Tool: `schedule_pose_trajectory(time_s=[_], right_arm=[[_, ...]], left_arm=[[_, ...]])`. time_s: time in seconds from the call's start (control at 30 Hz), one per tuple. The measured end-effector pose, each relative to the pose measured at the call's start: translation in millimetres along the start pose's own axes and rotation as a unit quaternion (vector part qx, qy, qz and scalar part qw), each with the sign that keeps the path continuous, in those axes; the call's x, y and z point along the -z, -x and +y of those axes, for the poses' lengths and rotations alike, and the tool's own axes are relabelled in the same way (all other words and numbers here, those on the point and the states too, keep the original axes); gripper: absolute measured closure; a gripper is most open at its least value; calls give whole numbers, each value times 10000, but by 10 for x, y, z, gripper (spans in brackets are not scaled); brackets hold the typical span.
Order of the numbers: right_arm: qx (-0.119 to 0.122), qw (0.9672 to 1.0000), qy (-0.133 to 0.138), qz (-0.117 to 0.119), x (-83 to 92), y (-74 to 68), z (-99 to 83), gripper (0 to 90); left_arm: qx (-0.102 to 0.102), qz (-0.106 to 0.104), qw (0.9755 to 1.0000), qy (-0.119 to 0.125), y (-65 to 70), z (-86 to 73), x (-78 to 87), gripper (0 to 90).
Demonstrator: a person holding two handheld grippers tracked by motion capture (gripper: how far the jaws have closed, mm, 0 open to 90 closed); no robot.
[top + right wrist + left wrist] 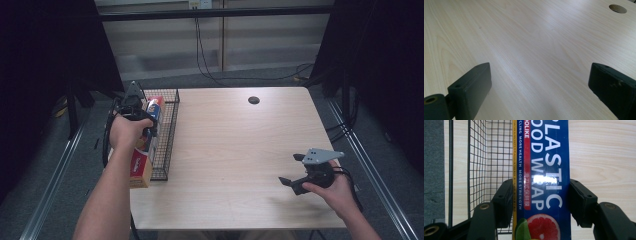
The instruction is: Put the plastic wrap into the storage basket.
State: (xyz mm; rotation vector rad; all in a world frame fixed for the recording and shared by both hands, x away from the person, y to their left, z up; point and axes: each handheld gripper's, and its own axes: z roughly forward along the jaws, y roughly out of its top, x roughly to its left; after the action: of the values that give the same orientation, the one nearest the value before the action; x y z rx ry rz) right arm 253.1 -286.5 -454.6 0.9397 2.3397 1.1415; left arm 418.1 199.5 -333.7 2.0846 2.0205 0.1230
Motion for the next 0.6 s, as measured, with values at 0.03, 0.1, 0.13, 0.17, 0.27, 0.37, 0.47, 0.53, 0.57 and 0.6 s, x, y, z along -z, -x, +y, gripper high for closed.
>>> schedule_pose_trajectory(time_s=[0.03,0.1,0.13,0.17,0.27,0.37,0.47,0.53,0.57,0.6], right_arm=[[-2,10000,1,-7,-5,-2,0,44],[6,10000,-22,-7,-10,-5,-1,45],[13,10000,-19,-4,-13,-6,-1,45],[15,10000,-22,9,-12,-5,-1,45],[2,10000,-19,-6,-9,-6,-1,44],[-1,10000,-22,-7,-11,-6,-1,45],[18,10000,-32,4,-14,-2,-2,45],[26,10000,-50,-2,-18,-4,-1,45],[26,10000,-50,-2,-18,-4,-1,45],[20,10000,-40,-2,-16,-4,-1,44]], left_arm=[[-5,24,10000,-12,-4,1,-21,434],[-10,29,10000,-24,-11,4,-31,434],[15,33,10000,-13,-13,3,-53,435],[22,13,10000,-26,-21,6,-58,434],[29,26,10000,-17,-40,6,-87,434],[30,63,10000,-63,-52,10,-120,435],[26,70,10000,-57,-72,13,-146,435],[12,104,9999,-99,-85,17,-170,435],[12,104,9999,-99,-85,17,-170,434],[38,92,9999,-104,-93,20,-183,434]])
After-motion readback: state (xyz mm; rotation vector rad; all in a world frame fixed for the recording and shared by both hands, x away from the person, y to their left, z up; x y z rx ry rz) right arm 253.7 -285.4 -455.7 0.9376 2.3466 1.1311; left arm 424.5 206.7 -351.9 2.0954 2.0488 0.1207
